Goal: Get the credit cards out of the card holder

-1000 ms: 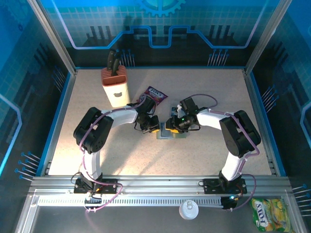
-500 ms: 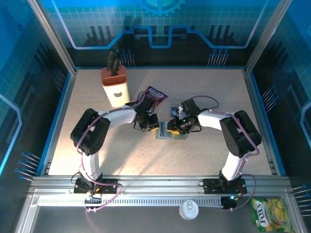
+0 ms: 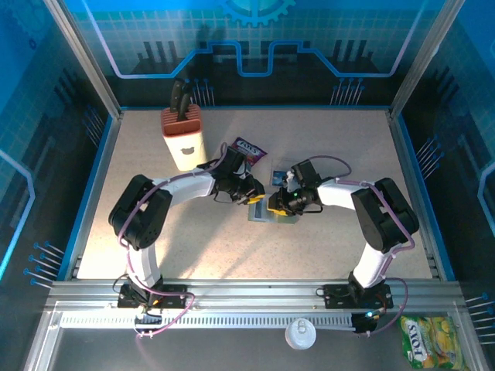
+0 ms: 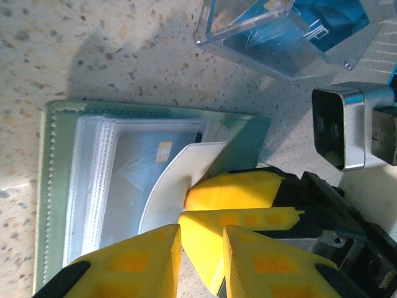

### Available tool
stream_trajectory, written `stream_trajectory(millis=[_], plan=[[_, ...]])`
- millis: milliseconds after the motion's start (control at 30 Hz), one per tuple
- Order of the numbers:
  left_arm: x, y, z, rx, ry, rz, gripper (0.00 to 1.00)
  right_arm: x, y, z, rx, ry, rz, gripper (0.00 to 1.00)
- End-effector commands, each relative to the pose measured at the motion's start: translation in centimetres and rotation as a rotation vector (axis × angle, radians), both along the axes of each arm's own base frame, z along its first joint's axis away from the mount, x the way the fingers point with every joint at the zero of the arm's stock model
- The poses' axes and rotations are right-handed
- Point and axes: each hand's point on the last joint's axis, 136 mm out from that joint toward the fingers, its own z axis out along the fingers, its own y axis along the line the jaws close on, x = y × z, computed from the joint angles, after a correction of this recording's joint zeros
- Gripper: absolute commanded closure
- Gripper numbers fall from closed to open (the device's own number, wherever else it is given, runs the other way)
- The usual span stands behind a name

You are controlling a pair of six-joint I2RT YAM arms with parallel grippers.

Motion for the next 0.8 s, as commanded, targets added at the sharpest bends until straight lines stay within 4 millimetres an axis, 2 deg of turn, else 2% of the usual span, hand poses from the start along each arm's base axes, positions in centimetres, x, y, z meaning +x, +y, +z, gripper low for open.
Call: stream_trajectory(millis=[0,267,533,767], plan=[[-0.7,-0.4,-1.4,-0.040,0.064,-0.001,0.74,-0.4,-0.5,-0.1,0.011,0.022,-0.027,0.67],[-1.5,-0.1,-3.2,-0.010,0.132,0.006,0.74,-0.4,-0.4,-0.2,0.022,0.026,-0.028,0.71],[-1.6,-0.1,-4.0,0.008,0.149,0.006,0.69,-0.6,-0.5,-0.2,0.023,0.028,-0.029,0.72],[-1.7,-0.5,-4.6,-0.015,0.164,0.013,0.70,-0.6,-0.5,-0.2,0.024,0.028,-0.034,0.74]])
